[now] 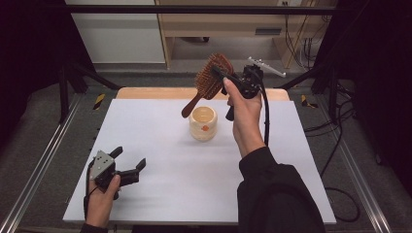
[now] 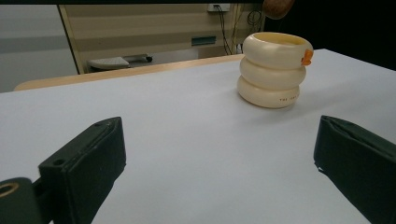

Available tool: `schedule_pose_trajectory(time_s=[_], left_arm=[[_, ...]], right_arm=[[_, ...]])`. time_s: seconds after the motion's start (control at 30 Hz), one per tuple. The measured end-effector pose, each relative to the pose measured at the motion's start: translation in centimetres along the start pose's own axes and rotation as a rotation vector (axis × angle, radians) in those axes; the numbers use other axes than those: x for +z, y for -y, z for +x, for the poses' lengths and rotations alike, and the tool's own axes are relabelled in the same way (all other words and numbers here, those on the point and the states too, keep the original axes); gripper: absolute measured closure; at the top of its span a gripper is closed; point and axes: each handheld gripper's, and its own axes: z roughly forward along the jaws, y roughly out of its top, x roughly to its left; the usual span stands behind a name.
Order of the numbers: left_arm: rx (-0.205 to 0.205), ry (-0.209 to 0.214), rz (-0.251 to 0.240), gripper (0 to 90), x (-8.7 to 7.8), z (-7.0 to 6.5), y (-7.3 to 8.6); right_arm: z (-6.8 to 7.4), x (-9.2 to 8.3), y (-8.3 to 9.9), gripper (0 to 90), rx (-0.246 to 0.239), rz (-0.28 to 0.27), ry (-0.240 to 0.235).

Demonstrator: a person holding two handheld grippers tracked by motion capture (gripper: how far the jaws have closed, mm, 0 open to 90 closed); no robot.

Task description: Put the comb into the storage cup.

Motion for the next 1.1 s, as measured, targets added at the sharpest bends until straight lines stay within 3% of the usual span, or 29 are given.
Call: schedule_pose_trajectory(time_s=[0.23, 0.53, 0.77, 1.1], left_arm=[[0.001, -0.002, 0.001, 2.4, 0.1, 0.0, 0.0], [0.001, -0.001, 0.002, 2.4, 0.1, 0.0, 0.0], [0.003, -0.001, 0.003, 2.3, 0.2, -0.1, 0.0], [0.007, 0.001, 0.006, 2.4, 0.2, -0.1, 0.0]], right_arm=[[-0.3, -0.2, -0.6, 52.7, 0.009, -0.013, 0.014], [-0.5, -0.2, -1.3, 52.7, -0.019, -0.025, 0.036], [-0.6, -0.2, -1.5, 52.6, -0.008, -0.035, 0.036], [-0.8, -0.4, -1.7, 52.5, -0.029, -0.035, 0.052]])
